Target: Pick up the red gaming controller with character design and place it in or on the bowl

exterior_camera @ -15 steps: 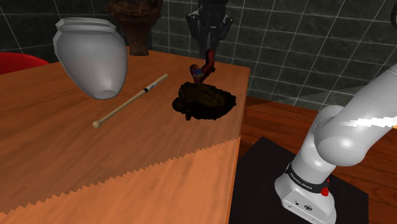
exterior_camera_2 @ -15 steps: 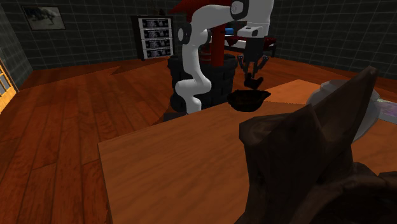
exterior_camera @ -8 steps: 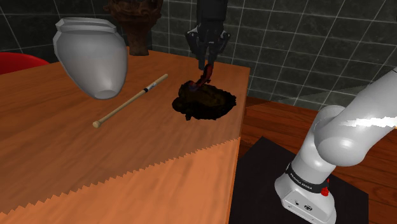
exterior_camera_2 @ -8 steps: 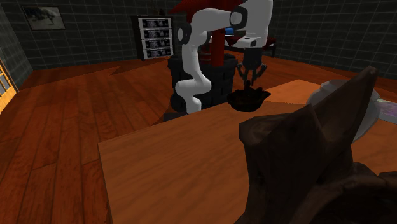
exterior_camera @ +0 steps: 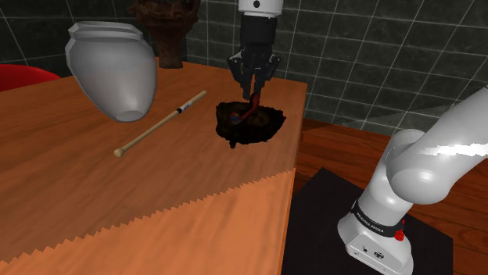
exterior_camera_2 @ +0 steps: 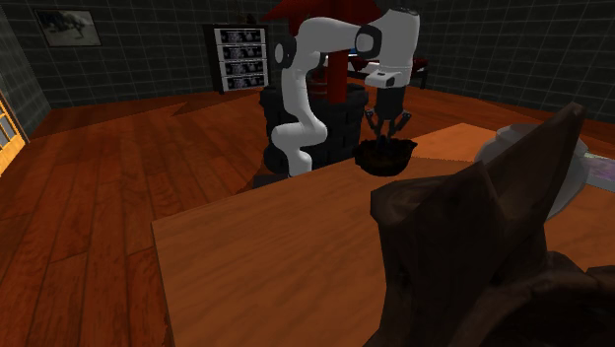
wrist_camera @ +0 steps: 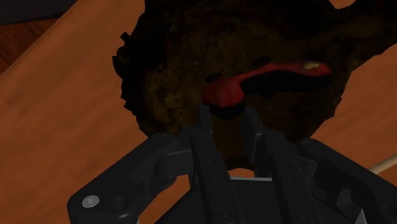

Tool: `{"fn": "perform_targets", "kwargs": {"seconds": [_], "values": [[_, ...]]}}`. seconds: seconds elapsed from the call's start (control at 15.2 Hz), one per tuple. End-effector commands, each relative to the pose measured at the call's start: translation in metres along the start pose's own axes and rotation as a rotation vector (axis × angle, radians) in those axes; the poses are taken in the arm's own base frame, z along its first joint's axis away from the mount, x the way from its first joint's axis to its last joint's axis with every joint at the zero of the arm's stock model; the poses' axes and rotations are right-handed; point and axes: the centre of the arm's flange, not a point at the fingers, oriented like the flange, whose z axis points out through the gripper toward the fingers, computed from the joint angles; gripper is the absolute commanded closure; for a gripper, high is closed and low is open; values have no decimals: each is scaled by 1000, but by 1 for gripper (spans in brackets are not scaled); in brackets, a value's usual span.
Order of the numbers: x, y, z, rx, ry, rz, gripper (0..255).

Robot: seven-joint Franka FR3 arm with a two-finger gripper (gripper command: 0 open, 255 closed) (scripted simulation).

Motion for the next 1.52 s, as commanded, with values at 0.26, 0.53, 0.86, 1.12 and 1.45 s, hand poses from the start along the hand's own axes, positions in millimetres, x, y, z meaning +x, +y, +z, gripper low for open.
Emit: {"fn": "perform_targets", "kwargs": {"seconds": [0.26, 0.53, 0.86, 1.12, 1.45], "values": [[0, 0, 1, 0, 0, 0, 255], [0, 0, 1, 0, 0, 0, 0], [0, 0, -38, 0, 0, 0, 0], [0, 0, -49, 0, 0, 0, 0], [0, 0, -49, 0, 0, 0, 0]]}}
